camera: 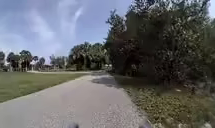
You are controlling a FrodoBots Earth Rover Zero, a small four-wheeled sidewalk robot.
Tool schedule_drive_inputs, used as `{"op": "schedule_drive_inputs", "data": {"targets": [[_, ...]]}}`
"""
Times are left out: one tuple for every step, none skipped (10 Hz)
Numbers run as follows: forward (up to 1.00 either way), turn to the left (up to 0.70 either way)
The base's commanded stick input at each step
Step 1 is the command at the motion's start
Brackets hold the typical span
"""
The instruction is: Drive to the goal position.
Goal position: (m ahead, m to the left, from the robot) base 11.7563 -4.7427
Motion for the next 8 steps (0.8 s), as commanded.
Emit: {"op": "schedule_drive_inputs", "data": {"targets": [[0.7,0.0],[0.7,0.0],[0.7,0.0],[0.7,0.0],[0.7,0.0],[0.7,0.0],[0.7,0.0],[0.7,0.0]]}}
